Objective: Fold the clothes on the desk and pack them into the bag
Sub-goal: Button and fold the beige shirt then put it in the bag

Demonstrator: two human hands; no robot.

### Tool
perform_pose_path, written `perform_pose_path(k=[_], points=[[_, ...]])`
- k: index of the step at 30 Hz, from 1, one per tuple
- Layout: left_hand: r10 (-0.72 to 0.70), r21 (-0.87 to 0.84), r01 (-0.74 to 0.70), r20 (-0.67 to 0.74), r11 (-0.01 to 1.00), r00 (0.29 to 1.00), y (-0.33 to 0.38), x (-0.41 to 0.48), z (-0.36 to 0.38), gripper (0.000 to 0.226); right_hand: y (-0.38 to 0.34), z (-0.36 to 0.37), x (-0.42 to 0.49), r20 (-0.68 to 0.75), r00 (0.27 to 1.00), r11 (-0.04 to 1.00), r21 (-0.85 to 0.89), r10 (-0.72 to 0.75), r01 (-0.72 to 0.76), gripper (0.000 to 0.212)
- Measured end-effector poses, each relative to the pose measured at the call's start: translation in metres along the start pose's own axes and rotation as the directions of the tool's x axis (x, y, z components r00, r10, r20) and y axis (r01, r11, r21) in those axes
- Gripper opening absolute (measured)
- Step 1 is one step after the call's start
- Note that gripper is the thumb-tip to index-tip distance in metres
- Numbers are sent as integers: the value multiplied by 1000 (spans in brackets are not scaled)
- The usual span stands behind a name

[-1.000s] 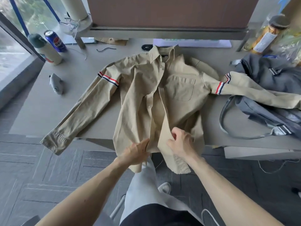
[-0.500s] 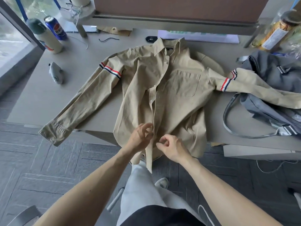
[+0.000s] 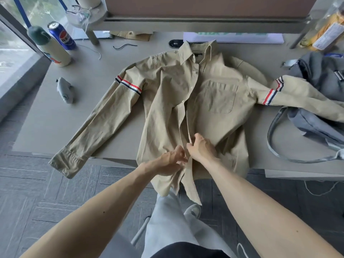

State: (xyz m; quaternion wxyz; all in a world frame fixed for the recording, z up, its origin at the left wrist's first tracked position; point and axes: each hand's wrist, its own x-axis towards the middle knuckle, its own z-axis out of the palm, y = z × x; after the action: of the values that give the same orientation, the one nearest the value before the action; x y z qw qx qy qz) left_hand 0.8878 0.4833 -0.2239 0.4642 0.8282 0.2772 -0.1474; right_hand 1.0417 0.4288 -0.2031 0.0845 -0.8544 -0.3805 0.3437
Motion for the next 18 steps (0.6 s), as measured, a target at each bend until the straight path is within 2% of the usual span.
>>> perform_pose_path(k=[1, 2, 4, 5, 6, 9, 11, 13, 15, 18], points=[[-3, -32, 1, -42, 999, 999, -2, 2, -3, 28, 1, -1, 3, -24, 1000, 1000, -1, -11, 11, 19], [-23, -66, 13, -155, 998, 988, -2, 6, -7, 24, 3, -3, 4, -53, 999, 1000, 19, -8, 9, 10], [-127, -154, 62, -457, 986, 881, -2, 17, -17, 17, 9, -8, 2, -124, 992, 995, 100, 7, 5, 18], [-172, -198, 73, -547, 977, 819, 2, 24, -24, 20, 13, -11, -1, -169, 986, 990, 140, 14, 10, 24], [-200, -227, 80, -574, 971, 794, 6, 32, -32, 27, 16, -16, -7, -203, 979, 983, 182, 26, 12, 27], [-288, -256, 186, -454, 949, 843, 21, 56, -45, 55, 24, -31, -24, -257, 964, 971, 240, 61, 2, 18], [-338, -264, 251, -370, 931, 866, 27, 67, -45, 54, 25, -39, -32, -313, 950, 968, 247, 26, 55, 15], [-330, -178, 286, -315, 941, 890, 29, 72, -41, 57, 23, -45, -33, -359, 933, 965, 242, -5, 98, 9], [-268, -35, 271, -308, 962, 913, 32, 73, -37, 67, 20, -49, -29, -385, 923, 967, 230, -16, 113, 21], [-221, -15, 229, -331, 973, 918, 35, 73, -34, 73, 18, -57, -26, -441, 897, 956, 271, 24, 108, 47]])
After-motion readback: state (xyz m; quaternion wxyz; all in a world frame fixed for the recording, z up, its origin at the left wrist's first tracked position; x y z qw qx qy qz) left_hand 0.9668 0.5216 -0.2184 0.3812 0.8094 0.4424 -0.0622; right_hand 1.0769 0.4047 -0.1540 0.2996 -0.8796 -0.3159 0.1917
